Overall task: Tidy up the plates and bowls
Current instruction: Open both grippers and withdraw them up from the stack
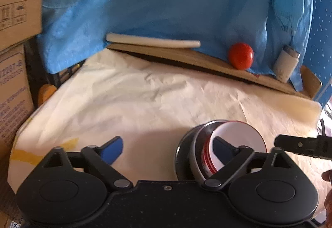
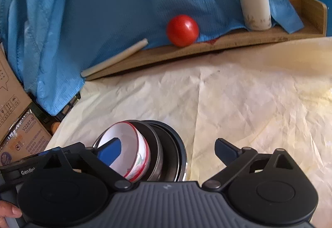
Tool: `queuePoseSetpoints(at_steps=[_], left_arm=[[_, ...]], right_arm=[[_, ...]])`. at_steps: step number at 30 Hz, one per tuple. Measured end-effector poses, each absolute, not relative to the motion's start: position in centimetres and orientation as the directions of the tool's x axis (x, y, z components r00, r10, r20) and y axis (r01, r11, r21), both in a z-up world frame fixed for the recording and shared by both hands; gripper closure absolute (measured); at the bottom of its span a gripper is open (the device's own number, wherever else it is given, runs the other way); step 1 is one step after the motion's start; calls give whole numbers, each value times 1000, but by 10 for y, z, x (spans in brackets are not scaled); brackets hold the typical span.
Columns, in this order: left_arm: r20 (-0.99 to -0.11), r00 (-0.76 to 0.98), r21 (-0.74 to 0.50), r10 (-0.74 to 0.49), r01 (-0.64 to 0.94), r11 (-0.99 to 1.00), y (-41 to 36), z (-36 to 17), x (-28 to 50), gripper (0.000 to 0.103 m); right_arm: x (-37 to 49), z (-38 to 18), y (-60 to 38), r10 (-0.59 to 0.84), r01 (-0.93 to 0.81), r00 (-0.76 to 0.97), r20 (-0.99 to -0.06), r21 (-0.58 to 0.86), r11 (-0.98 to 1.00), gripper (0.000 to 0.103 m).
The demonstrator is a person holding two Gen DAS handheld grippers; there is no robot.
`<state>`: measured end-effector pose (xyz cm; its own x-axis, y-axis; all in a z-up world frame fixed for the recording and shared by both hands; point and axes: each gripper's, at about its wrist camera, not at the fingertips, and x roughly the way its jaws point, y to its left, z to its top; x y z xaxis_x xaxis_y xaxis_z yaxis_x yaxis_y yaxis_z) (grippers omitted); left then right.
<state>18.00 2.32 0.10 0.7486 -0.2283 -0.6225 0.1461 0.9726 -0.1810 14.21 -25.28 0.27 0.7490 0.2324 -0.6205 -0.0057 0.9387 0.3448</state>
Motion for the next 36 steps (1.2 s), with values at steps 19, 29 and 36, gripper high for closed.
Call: queuePoseSetpoints(at_steps=[19, 29, 36], left_arm=[[-363, 920, -150, -148, 100, 984, 29, -12, 122, 1], [-274, 956, -113, -107, 79, 991, 26, -24, 87, 1], [-281, 955, -139, -92, 55, 989, 29, -44, 74, 1]], right_arm=[[74, -12, -239, 119, -53, 949, -291, 225, 973, 0], [36, -19, -209, 38, -31, 980, -193, 44, 999, 0], [14, -26, -199, 15, -16, 989, -149, -4, 1000, 0]])
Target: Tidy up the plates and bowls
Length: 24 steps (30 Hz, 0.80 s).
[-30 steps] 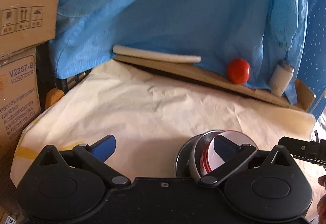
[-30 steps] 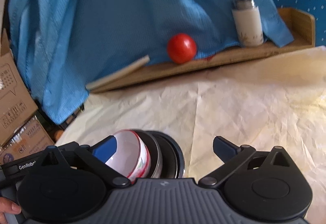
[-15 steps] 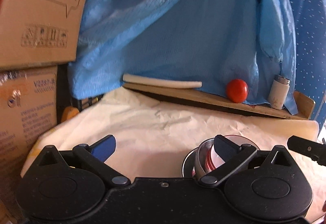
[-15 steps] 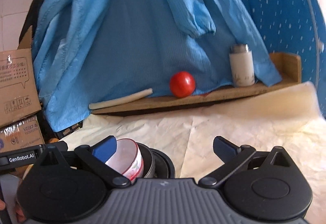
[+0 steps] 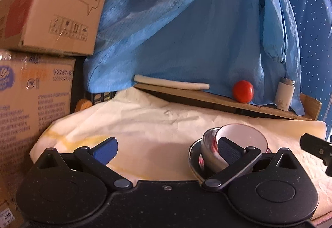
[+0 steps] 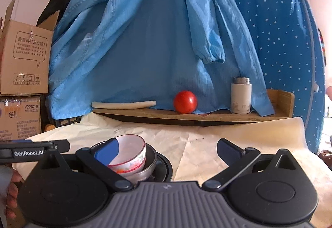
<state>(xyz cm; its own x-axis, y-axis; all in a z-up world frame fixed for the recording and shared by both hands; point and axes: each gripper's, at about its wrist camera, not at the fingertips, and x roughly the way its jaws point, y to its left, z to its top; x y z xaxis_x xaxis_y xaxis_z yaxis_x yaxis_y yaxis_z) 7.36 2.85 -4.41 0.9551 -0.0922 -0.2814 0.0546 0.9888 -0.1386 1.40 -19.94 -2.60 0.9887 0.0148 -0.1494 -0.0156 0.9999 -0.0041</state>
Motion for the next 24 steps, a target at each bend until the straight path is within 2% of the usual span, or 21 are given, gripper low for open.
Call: queuePoseSetpoints(at_steps=[10, 16, 24], left_arm=[[-297, 950, -130, -90, 53, 990, 28, -59, 51, 1], [-279, 958, -113, -69, 38, 993, 29, -64, 35, 1], [-284, 958, -80, -48, 26, 996, 25, -73, 21, 1]], right_arm=[[-9, -40, -203, 4, 0, 987, -163, 26, 1000, 0], [-21, -50, -208, -13, 18, 986, -169, 29, 999, 0], [-27, -57, -211, 22, -10, 981, -192, 60, 998, 0]])
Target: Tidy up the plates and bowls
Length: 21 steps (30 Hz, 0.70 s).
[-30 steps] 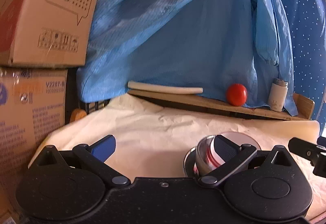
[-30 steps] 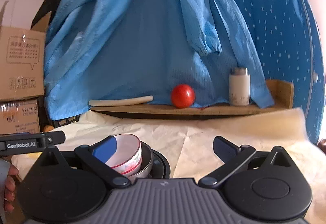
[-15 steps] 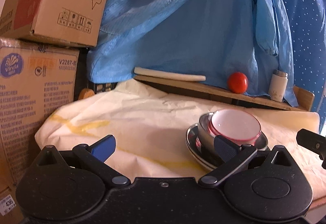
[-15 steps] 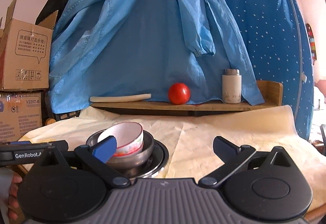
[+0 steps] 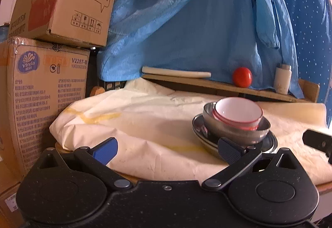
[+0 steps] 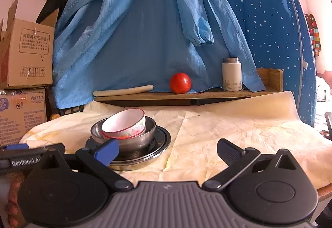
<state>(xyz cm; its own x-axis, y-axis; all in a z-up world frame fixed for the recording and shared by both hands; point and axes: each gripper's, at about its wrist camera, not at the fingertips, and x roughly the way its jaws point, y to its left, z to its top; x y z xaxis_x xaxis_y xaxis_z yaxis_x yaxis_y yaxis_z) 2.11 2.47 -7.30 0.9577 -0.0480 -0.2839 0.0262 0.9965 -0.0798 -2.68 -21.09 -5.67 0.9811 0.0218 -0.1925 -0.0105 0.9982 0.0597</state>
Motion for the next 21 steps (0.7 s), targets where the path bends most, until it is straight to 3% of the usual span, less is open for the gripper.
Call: queuePoseSetpoints(at_steps=[21], left_arm=[[-283, 957, -61, -60, 45, 997, 19, -77, 11, 1]], right_arm=[[-33, -66, -211, 15, -2, 979, -205, 64, 998, 0]])
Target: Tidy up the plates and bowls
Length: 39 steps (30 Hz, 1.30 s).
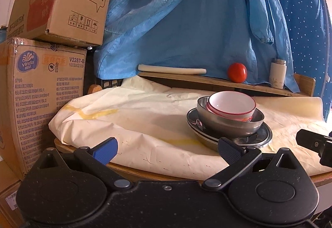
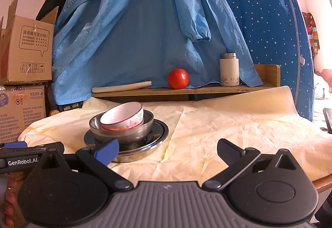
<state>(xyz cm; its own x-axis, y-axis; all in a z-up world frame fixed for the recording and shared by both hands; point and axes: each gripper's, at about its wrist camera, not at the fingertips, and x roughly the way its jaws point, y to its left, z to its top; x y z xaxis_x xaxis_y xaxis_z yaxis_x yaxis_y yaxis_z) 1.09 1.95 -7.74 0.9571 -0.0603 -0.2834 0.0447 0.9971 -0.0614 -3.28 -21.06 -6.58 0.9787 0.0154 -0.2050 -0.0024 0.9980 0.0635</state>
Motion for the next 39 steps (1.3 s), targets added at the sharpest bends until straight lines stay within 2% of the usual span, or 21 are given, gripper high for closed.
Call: queuePoseSetpoints(at_steps=[39], left_arm=[[-278, 959, -63, -55, 39, 997, 22, -79, 8, 1]], right_arm=[[-33, -68, -208, 19, -5, 977, -214, 65, 998, 0]])
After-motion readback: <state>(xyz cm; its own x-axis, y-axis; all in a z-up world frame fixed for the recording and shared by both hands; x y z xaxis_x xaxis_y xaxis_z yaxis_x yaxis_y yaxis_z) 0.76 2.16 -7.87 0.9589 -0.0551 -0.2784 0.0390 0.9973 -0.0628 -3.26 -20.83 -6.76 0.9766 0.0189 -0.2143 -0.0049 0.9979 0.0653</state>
